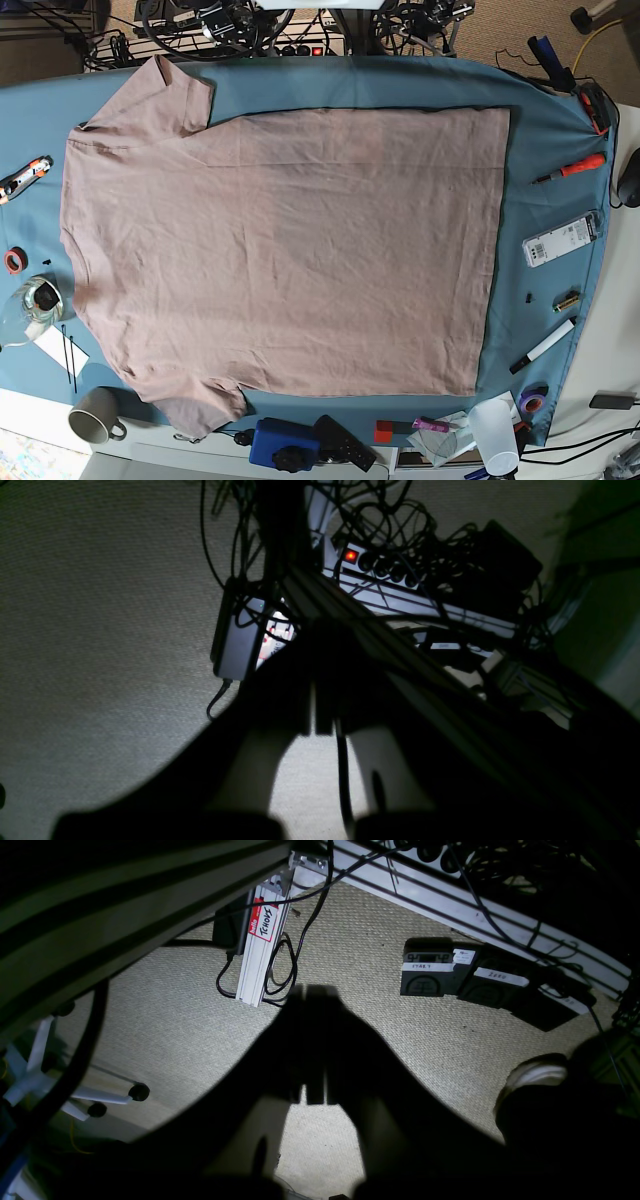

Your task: Fold the T-shirt properly

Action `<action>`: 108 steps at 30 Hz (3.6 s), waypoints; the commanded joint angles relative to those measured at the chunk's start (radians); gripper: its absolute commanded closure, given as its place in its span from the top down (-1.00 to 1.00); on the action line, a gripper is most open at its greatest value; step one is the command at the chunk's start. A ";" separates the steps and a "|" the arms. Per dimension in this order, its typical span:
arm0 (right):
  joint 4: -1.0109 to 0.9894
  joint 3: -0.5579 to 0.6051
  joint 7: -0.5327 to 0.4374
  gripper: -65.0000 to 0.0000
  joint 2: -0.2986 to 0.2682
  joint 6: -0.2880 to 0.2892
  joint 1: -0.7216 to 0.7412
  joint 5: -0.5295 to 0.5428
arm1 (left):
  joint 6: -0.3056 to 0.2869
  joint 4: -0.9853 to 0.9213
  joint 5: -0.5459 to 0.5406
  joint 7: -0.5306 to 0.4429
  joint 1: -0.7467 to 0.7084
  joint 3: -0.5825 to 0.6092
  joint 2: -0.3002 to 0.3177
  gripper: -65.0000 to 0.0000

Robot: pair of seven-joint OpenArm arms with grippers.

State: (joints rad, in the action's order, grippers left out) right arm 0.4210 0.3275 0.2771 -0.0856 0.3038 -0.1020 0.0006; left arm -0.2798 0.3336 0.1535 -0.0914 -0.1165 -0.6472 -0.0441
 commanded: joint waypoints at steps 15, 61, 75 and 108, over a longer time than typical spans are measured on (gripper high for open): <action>0.009 0.000 0.003 -1.00 -0.006 0.006 0.002 0.007 | -0.010 0.014 0.003 -0.013 -0.003 0.003 -0.003 -1.00; 0.011 0.000 0.055 -1.00 -0.043 0.006 0.002 0.007 | -0.114 0.038 0.003 -0.012 -0.060 0.003 0.058 -1.00; 0.102 0.000 0.140 -1.00 -0.198 0.006 -0.048 0.081 | -0.113 0.439 0.000 0.015 -0.410 0.003 0.142 -1.00; 1.575 -0.450 0.515 -1.00 -0.485 0.006 -0.963 0.330 | 0.105 1.946 -0.543 0.710 -1.192 0.002 0.141 -1.00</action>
State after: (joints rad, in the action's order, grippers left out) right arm 1.9873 -0.1204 0.7975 -0.5625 0.3088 -1.0519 0.3313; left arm -0.1753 2.2665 -0.3866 0.6327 -1.2877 -0.6380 0.0940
